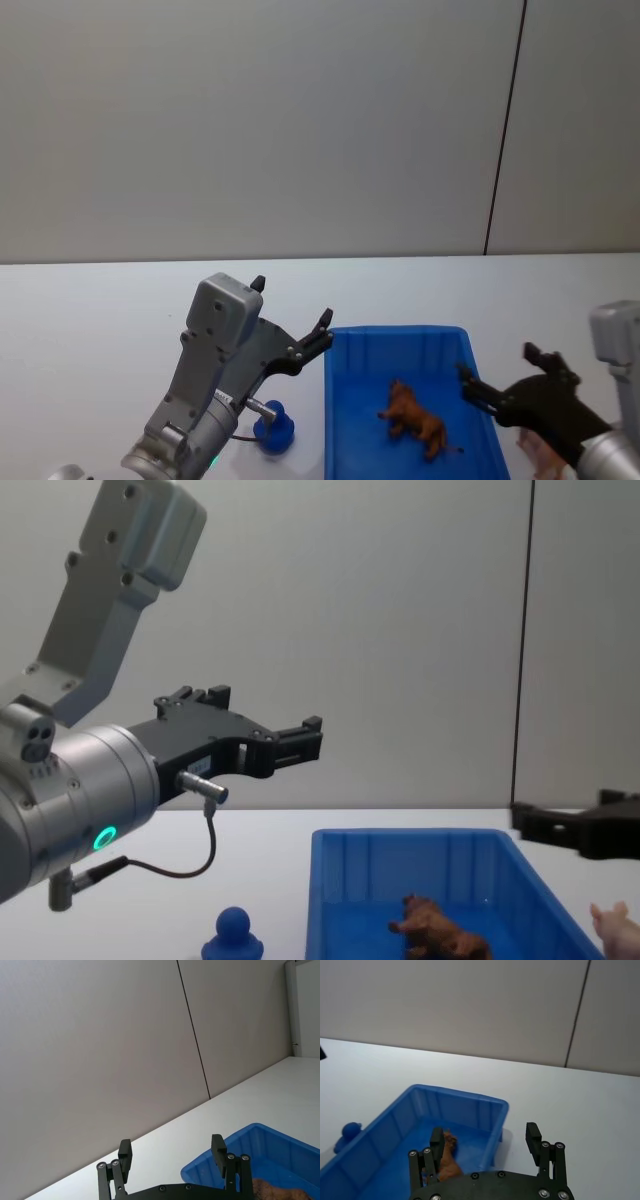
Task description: Pick up the two dolls from the table and place them into the box.
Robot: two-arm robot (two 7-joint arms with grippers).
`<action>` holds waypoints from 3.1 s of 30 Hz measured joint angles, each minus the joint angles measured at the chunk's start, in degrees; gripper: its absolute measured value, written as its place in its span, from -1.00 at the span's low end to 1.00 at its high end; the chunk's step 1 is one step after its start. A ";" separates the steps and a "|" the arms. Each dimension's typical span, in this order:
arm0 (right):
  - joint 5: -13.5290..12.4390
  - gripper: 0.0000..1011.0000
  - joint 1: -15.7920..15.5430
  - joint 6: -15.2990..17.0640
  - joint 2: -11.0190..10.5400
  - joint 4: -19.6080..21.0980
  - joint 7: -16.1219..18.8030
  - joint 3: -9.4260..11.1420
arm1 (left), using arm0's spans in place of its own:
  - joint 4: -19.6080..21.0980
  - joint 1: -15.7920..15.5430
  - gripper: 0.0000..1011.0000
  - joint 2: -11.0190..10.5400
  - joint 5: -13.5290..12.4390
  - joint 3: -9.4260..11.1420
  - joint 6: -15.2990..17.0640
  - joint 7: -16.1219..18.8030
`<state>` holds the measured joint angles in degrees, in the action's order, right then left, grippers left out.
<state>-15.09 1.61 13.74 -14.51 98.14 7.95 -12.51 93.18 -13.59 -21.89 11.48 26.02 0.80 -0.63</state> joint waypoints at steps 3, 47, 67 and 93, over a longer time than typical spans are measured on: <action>-0.03 0.98 -1.25 -0.04 -1.02 1.26 -1.60 0.65 | 0.00 0.00 0.98 0.00 0.00 0.00 0.00 0.00; -1.05 0.65 -7.41 -2.33 -4.70 -4.65 -1.52 3.01 | 0.00 0.00 0.98 0.00 0.00 0.00 0.00 0.00; -0.04 -0.25 -5.91 -4.88 -3.74 -6.95 -1.41 2.88 | 0.00 0.00 0.98 0.00 0.00 0.00 0.00 0.00; 0.51 -0.25 0.41 -7.02 -0.49 -3.08 7.41 1.05 | 0.00 0.00 0.98 0.00 0.00 0.00 0.00 0.01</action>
<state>-14.57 2.02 6.72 -15.00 95.06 15.36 -11.47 93.18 -13.59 -21.90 11.48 26.02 0.80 -0.62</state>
